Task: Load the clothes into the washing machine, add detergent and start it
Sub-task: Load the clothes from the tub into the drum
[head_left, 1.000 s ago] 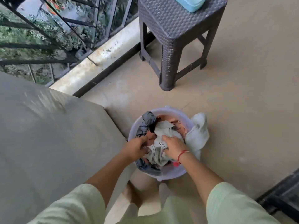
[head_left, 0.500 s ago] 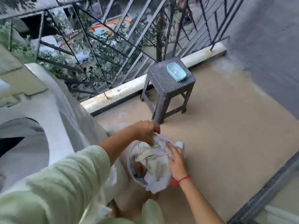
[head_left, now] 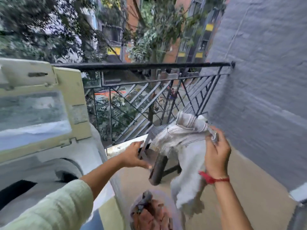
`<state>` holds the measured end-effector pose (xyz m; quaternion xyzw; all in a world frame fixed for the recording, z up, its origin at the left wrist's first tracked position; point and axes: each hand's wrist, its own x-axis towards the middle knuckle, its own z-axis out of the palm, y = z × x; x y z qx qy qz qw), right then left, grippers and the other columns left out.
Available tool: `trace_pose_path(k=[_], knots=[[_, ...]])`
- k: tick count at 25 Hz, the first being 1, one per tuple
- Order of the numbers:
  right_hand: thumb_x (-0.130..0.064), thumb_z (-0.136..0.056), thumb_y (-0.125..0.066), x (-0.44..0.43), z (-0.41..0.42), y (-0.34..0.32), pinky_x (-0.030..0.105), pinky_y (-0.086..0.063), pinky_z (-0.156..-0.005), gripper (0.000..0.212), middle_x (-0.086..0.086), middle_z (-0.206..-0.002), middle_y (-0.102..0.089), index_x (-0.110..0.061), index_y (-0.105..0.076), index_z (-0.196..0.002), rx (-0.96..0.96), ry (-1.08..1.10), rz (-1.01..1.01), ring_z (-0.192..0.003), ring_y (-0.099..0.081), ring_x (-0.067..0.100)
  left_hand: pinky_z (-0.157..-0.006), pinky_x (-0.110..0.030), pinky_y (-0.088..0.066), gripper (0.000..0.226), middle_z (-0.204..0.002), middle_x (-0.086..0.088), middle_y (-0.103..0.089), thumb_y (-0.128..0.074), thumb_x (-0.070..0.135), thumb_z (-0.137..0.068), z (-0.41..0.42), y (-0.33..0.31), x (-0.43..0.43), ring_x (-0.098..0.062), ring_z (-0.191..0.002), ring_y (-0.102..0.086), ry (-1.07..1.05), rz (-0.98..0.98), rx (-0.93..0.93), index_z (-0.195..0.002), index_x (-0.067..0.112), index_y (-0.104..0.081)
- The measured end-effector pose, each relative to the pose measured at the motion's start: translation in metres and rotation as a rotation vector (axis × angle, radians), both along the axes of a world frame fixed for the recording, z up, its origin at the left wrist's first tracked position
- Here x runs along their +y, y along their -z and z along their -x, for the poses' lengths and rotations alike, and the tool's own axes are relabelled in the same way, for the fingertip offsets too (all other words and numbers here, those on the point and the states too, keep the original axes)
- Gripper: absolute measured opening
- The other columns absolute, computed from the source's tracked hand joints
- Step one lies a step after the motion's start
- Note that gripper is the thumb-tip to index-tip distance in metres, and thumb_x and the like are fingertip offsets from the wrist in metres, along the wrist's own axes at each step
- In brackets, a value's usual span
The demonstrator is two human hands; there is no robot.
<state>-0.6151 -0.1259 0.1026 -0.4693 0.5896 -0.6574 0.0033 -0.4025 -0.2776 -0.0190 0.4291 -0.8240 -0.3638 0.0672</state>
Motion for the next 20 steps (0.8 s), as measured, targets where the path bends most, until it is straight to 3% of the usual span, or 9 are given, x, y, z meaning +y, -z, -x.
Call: trace_pose_path(k=[2,4,7,10,12,13,15,17,20], knots=[[-0.012,-0.082,-0.052,-0.002,-0.011,-0.05,0.005,-0.039,-0.074,0.029,-0.023,-0.074,-0.061,-0.038,-0.061,-0.088,-0.084,-0.034,0.182,-0.072,-0.05,-0.014,-0.116,-0.036,-0.022,0.128,-0.156,-0.008,-0.014,-0.08,0.06,-0.058,-0.01,-0.006,0.003,-0.025,-0.143,-0.018,-0.061,-0.047,0.028,-0.151,0.014,-0.006],[-0.016,-0.084,-0.056,-0.003,-0.024,-0.093,0.026,-0.04,-0.082,0.017,-0.018,-0.077,-0.059,-0.031,-0.063,-0.082,-0.208,-0.098,0.352,-0.081,-0.05,0.002,-0.112,-0.033,-0.026,0.126,-0.158,-0.008,-0.013,-0.08,0.057,-0.061,-0.012,-0.014,0.011,-0.022,-0.143,-0.019,-0.178,-0.178,0.178,-0.152,0.013,-0.004],[-0.012,-0.084,-0.055,-0.01,-0.045,-0.138,0.037,-0.034,-0.08,0.018,-0.006,-0.079,-0.052,-0.025,-0.062,-0.074,-0.31,-0.197,0.488,-0.083,-0.043,0.015,-0.092,-0.028,-0.037,0.122,-0.156,-0.007,-0.022,-0.072,0.065,-0.063,-0.002,-0.034,0.026,-0.021,-0.137,-0.033,-0.278,-0.488,0.476,-0.152,0.017,-0.003],[-0.011,-0.09,-0.055,-0.014,-0.079,-0.146,0.039,-0.039,-0.084,0.018,0.003,-0.088,-0.055,-0.023,-0.064,-0.081,-0.332,-0.285,0.431,-0.089,-0.047,0.017,-0.089,-0.035,-0.046,0.082,-0.14,-0.004,-0.046,-0.05,0.066,-0.08,0.006,-0.057,0.029,-0.023,-0.12,-0.052,-0.389,-0.844,0.877,-0.145,0.021,-0.03],[-0.015,-0.088,-0.057,-0.014,-0.101,-0.136,0.033,-0.042,-0.08,0.016,0.0,-0.085,-0.058,-0.024,-0.067,-0.08,-0.382,-0.365,0.353,-0.087,-0.051,0.014,-0.086,-0.04,-0.042,0.074,-0.116,-0.01,-0.053,-0.044,0.073,-0.073,0.001,-0.075,0.026,-0.023,-0.096,-0.054,-0.377,-1.024,1.133,-0.12,0.017,-0.056],[-0.02,-0.086,-0.059,-0.014,-0.11,-0.131,0.031,-0.042,-0.078,0.011,-0.002,-0.085,-0.06,-0.024,-0.068,-0.08,-0.365,-0.401,0.32,-0.087,-0.052,0.014,-0.082,-0.04,-0.041,0.073,-0.107,-0.012,-0.053,-0.044,0.074,-0.071,-0.003,-0.083,0.025,-0.024,-0.088,-0.052,-0.346,-1.059,1.222,-0.109,0.013,-0.06],[-0.027,-0.083,-0.059,-0.015,-0.122,-0.128,0.028,-0.044,-0.079,0.01,-0.007,-0.088,-0.064,-0.026,-0.068,-0.087,-0.222,-0.424,0.28,-0.088,-0.056,0.011,-0.092,-0.045,-0.042,0.066,-0.11,-0.014,-0.06,-0.043,0.062,-0.082,-0.017,-0.096,0.023,-0.03,-0.099,-0.056,-0.297,-1.02,1.365,-0.112,0.007,-0.061],[-0.021,-0.088,-0.056,-0.019,-0.129,-0.13,0.026,-0.045,-0.081,0.013,-0.01,-0.091,-0.066,-0.025,-0.067,-0.096,-0.143,-0.383,0.283,-0.089,-0.058,0.008,-0.099,-0.047,-0.041,0.051,-0.108,-0.015,-0.064,-0.047,0.049,-0.083,-0.04,-0.11,0.021,-0.032,-0.103,-0.057,-0.306,-0.905,1.466,-0.112,0.01,-0.061],[-0.006,-0.092,-0.053,-0.028,-0.139,-0.128,0.028,-0.046,-0.087,0.021,0.0,-0.102,-0.065,-0.009,-0.061,-0.111,-0.219,-0.217,0.34,-0.097,-0.058,0.011,-0.077,-0.035,-0.051,0.024,-0.095,-0.006,-0.066,-0.056,0.032,-0.087,-0.086,-0.138,0.009,-0.025,-0.088,-0.062,-0.532,-0.605,1.45,-0.103,0.016,-0.063]])
